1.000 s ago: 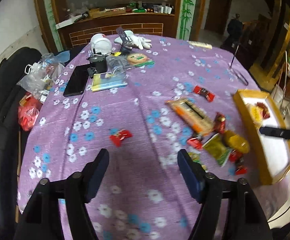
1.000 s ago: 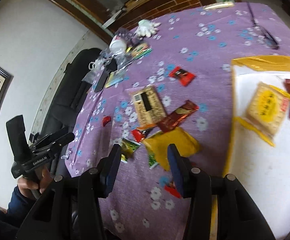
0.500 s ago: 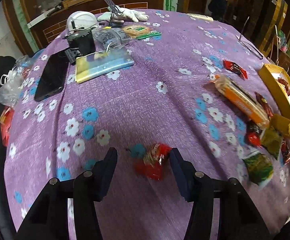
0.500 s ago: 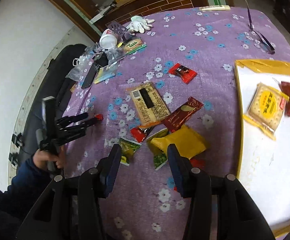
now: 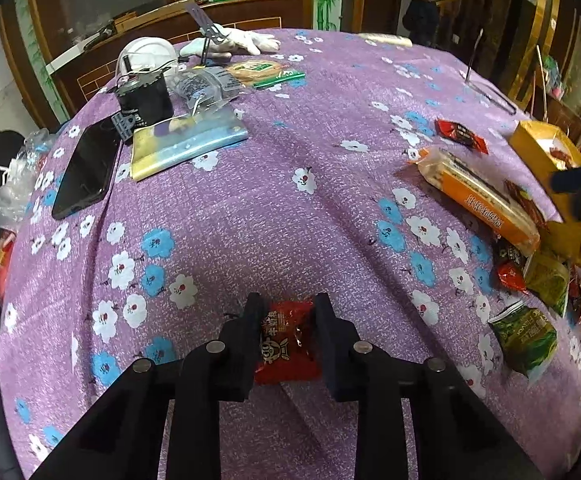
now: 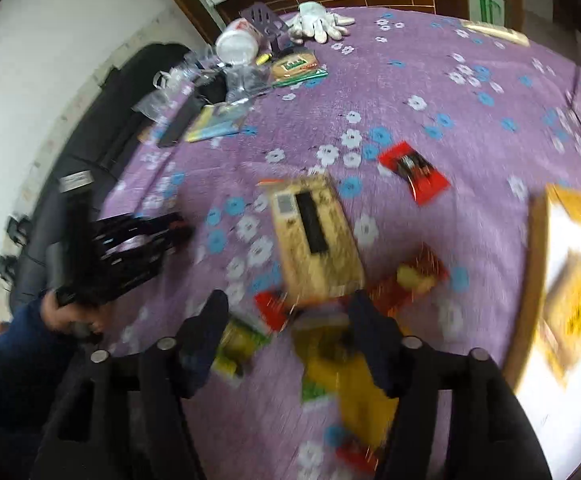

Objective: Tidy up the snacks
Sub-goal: 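Grasp the long cracker pack with the right gripper while left holds red candy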

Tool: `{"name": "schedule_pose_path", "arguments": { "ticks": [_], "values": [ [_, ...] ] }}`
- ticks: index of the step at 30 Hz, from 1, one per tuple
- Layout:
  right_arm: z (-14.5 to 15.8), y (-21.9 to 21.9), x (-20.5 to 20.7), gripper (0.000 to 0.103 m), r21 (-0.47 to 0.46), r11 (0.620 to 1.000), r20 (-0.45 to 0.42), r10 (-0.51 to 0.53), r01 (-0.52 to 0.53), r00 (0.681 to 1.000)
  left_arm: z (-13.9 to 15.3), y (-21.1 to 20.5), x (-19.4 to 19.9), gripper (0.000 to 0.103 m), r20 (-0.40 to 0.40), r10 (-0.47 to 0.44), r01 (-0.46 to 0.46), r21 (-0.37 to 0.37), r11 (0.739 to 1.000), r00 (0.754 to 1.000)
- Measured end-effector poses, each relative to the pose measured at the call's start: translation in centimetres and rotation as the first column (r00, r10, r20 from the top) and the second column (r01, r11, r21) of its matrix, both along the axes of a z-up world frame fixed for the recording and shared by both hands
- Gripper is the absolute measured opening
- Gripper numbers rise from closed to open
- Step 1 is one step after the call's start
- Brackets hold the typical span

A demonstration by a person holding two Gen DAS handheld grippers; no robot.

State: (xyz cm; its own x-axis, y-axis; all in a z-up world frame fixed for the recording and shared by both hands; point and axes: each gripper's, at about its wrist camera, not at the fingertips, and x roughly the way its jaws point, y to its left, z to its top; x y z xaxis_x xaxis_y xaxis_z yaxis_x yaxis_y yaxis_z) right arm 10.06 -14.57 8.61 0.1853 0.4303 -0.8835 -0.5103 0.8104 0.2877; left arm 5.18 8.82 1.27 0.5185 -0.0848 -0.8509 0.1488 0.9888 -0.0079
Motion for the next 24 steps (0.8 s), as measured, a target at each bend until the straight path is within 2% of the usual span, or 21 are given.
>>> {"name": "schedule_pose_path", "arguments": {
  "ticks": [2,6,12,16,21,24],
  "values": [
    [-1.1,1.2,1.1,0.064,-0.057,0.998,0.005,0.006,-0.006,1.000,0.1,0.2,-0.3,0.022,0.007,0.008,-0.008,-0.007,1.000,1.000],
    [-2.9,3.3,2.6,0.064,-0.164,0.986,0.035,0.029,-0.023,0.999,0.2,0.8,-0.9,0.021,0.012,0.019,-0.018,-0.050,0.999,1.000],
    [-5.5,4.3,3.4,0.064,-0.232,0.972,0.007,0.042,-0.039,0.999,0.6,2.1,-2.1,0.021,0.004,0.034,-0.033,-0.115,0.993,0.999],
    [-5.6,4.3,3.1,0.064,-0.226,0.974,0.026,0.012,-0.005,1.000,0.2,2.3,-2.3,0.021,-0.014,0.005,-0.007,-0.116,0.993,1.000],
    [-5.2,4.3,2.5,0.059,-0.218,0.975,0.033,-0.035,0.041,0.999,0.1,2.0,-2.4,0.022,-0.001,-0.016,0.015,-0.075,0.997,1.000],
    [-3.8,3.7,1.8,0.058,-0.148,0.986,0.021,-0.070,0.073,0.997,0.2,2.3,-2.7,0.021,0.007,0.001,-0.001,-0.078,0.997,1.000]
  ]
}}
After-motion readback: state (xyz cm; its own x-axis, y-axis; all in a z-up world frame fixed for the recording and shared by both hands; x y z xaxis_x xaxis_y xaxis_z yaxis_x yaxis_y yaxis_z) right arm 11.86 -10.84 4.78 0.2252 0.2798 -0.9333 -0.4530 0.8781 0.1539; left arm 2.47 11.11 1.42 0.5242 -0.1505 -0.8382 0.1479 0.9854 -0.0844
